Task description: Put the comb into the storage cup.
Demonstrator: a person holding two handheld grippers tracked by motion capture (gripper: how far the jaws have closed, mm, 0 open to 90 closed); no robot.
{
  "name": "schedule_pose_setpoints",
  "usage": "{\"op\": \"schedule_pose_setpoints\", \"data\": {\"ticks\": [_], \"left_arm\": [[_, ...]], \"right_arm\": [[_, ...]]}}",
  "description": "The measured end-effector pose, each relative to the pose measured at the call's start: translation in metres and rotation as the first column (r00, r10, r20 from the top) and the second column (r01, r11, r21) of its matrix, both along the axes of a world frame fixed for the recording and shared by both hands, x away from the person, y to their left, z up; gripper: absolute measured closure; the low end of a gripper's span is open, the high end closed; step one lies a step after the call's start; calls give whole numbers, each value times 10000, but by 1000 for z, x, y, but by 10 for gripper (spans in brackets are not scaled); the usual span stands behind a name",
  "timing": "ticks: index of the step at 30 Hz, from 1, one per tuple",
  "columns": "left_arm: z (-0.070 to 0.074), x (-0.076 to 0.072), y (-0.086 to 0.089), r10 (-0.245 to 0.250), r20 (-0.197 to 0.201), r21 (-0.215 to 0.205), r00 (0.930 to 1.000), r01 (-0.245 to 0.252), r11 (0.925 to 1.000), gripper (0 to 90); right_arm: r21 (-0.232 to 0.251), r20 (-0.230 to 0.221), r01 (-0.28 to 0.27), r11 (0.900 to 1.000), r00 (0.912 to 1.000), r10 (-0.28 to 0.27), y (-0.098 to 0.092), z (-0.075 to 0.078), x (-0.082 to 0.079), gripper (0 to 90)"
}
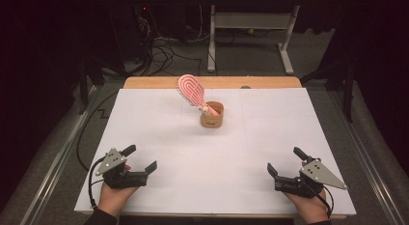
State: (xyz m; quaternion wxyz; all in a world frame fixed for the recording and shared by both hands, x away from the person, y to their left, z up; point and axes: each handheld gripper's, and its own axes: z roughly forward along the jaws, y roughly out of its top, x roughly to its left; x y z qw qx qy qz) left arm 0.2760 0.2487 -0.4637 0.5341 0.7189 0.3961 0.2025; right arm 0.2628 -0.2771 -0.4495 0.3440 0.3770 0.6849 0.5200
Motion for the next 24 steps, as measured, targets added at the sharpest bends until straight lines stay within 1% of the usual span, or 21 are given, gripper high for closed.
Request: {"op": "schedule_pose_setpoints", "data": {"ticks": [1, 2, 4, 6, 8, 9, 10, 11, 13, 18, 22, 24], "left_arm": [[-1, 0, 3, -11, -79, -36, 10000, 11, 10000, 0], [-1, 0, 5, -24, -72, -131, 10000, 23, 9999, 0], [1, -2, 4, 6, 203, -46, 9998, -5, 10000, 0], [3, -4, 2, -127, 342, -76, 9993, 130, 9999, 0], [5, -5, 1, -320, 302, -573, 9990, 337, 9978, 0], [6, -6, 0, -311, 383, -546, 9988, 332, 9980, 0], [6, -7, -2, -242, 568, -263, 9981, 258, 9993, 0], [6, -8, -3, -246, 622, -115, 9978, 253, 9996, 0], [6, -8, -4, -213, 689, 39, 9974, 211, 9998, 0], [5, -6, -6, -174, 638, 93, 9978, 168, 9998, 0], [5, -5, -4, -130, 535, -35, 9985, 132, 9999, 0], [5, -5, -3, -191, 487, -65, 9986, 195, 9998, 0]], "right_arm": [[-4, -55, 27, 10000, 10000, -27, 0, -1, -1, 2], [11, -118, 39, 10000, 9999, -39, 1, -2, -1, 2], [131, -210, 144, 9998, 9997, -141, 1, -2, -2, 2], [338, -254, 224, 9992, 9994, -215, 1, -2, -3, 2], [329, -178, 211, 9992, 9996, -205, 2, -1, -5, 2], [319, -195, 184, 9993, 9997, -178, 3, -1, -6, 2], [312, -213, 167, 9994, 9996, -161, 3, -1, -6, 2], [358, -246, 186, 9992, 9995, -177, 2, -2, -6, 2], [372, -229, 157, 9992, 9996, -148, 1, -2, -5, 2], [361, -259, 66, 9993, 9996, -57, -1, -3, -3, 2], [273, -274, -7, 9996, 9996, 14, -2, -4, -1, 2], [296, -279, 32, 9996, 9996, -24, -3, -4, 0, 2]]}}
